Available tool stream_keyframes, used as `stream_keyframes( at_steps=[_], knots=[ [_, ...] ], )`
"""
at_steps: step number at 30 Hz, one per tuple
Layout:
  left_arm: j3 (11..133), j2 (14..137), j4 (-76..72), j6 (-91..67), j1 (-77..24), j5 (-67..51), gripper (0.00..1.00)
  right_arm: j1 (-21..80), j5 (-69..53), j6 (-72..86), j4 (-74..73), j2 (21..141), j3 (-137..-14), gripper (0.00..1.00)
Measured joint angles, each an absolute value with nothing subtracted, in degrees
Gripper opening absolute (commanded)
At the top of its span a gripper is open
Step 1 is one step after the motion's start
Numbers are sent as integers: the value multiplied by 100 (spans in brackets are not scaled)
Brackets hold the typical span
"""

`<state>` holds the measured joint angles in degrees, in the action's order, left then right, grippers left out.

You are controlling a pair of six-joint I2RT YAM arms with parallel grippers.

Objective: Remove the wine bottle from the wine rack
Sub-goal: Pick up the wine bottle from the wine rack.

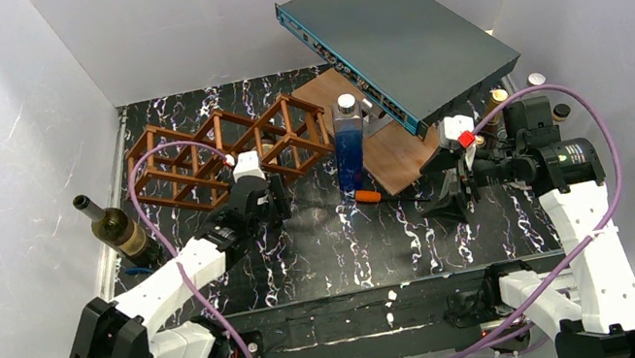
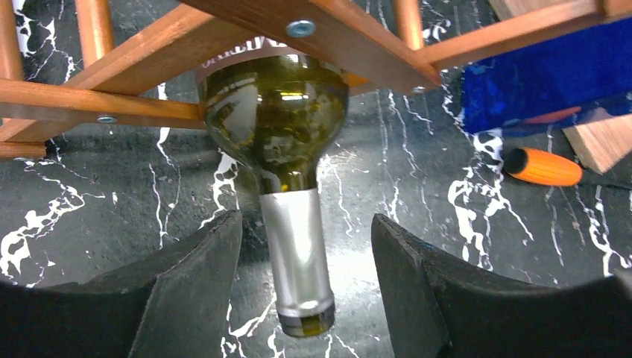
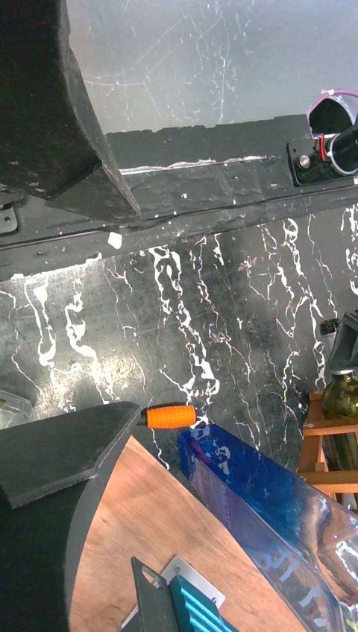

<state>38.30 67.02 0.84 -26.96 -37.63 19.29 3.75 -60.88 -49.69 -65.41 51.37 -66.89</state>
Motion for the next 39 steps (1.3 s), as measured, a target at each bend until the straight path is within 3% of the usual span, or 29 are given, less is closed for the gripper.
stream_keyframes(
  at_steps=[18, 27, 39],
  knots=[
    [3758, 7852, -943, -2770, -3461, 1997, 50, 375, -6152, -4958, -6493, 5133, -6641, 98],
    [3695, 7970, -1258, -2742, -3461, 2012, 36, 375, -6154, -4939, -6440, 5135, -6573, 98],
    [3590, 7985, -1479, -2722, -3461, 2064, 38, 375, -6167, -4923, -6436, 5135, -6573, 98]
  ],
)
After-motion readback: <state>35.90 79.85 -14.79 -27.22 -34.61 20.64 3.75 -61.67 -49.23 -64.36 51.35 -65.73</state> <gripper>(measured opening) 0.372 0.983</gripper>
